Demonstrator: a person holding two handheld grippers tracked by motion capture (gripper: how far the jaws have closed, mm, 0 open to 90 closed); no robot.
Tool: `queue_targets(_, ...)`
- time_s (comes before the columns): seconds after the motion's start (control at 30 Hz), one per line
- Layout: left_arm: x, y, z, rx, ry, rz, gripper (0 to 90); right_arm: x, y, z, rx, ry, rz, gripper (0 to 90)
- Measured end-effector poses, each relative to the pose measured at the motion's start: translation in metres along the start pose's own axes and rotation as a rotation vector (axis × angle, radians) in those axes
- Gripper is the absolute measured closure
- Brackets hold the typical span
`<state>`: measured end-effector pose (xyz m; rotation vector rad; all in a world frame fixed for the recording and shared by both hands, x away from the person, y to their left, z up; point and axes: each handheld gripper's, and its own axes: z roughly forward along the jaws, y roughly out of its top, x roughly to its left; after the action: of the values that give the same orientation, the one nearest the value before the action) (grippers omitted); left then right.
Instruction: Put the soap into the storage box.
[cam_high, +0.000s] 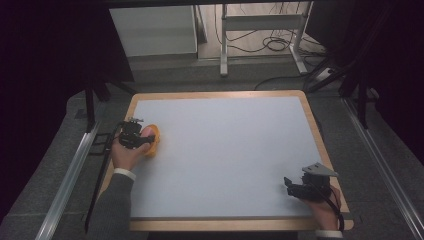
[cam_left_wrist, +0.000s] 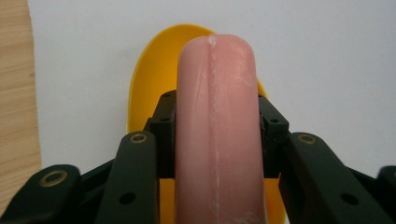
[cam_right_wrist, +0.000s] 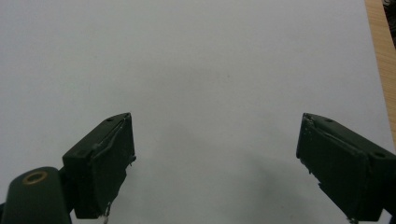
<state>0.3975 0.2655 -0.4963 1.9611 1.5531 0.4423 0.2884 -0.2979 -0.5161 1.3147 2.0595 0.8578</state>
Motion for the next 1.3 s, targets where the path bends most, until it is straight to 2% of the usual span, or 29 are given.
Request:
queue_targets(0.17, -0.001, -0.002, 0.004, 0.008, -0.001, -0.003, 59.3, 0.000, 0.000, 0.000, 0.000, 0.000, -0.001, 11.2)
queue_targets(0.2, -0.001, -0.001, 0.000, -0.024, -0.002, -0.006, 57.2, 0.000, 0.000, 0.000, 0.000, 0.000, -0.001, 11.2)
queue_targets(0.3, -0.002, 0.002, -0.008, -0.049, 0.003, -0.006, 46.2, 0.000, 0.000, 0.000, 0.000, 0.000, -0.001, 11.2)
queue_targets(0.4, -0.002, 0.003, -0.014, -0.067, 0.006, -0.006, 41.0, 0.001, 0.000, 0.000, 0.000, 0.001, -0.001, 11.2)
queue_targets(0.5, -0.003, 0.003, -0.024, -0.087, 0.007, 0.013, 36.0, 0.001, 0.000, 0.000, -0.002, 0.001, -0.002, 11.2)
queue_targets(0.53, -0.006, 0.001, -0.031, -0.117, -0.012, 0.022, 32.4, 0.001, 0.000, 0.000, -0.001, 0.001, -0.003, 11.2)
queue_targets(0.57, -0.006, 0.001, -0.031, -0.117, -0.012, 0.022, 31.2, 0.001, 0.000, 0.000, -0.001, 0.001, -0.003, 11.2)
queue_targets(0.63, -0.011, -0.001, -0.042, -0.147, -0.022, 0.035, 28.7, 0.001, 0.000, 0.000, 0.001, 0.002, -0.004, 11.2)
queue_targets(0.83, -0.030, -0.013, -0.057, -0.188, -0.093, 0.083, 27.1, 0.001, 0.000, 0.001, 0.004, 0.000, -0.006, 11.2)
queue_targets(1.07, -0.051, -0.031, -0.057, -0.172, -0.191, 0.116, 26.6, 0.001, 0.000, -0.001, -0.003, 0.000, -0.003, 11.2)
queue_targets(1.23, -0.060, -0.046, -0.055, -0.190, -0.208, 0.124, 27.6, 0.001, 0.000, -0.001, -0.002, 0.000, -0.003, 11.2)
queue_targets(1.3, -0.064, -0.057, -0.052, -0.178, -0.234, 0.124, 28.2, 0.001, 0.001, -0.001, -0.004, -0.001, -0.004, 11.2)
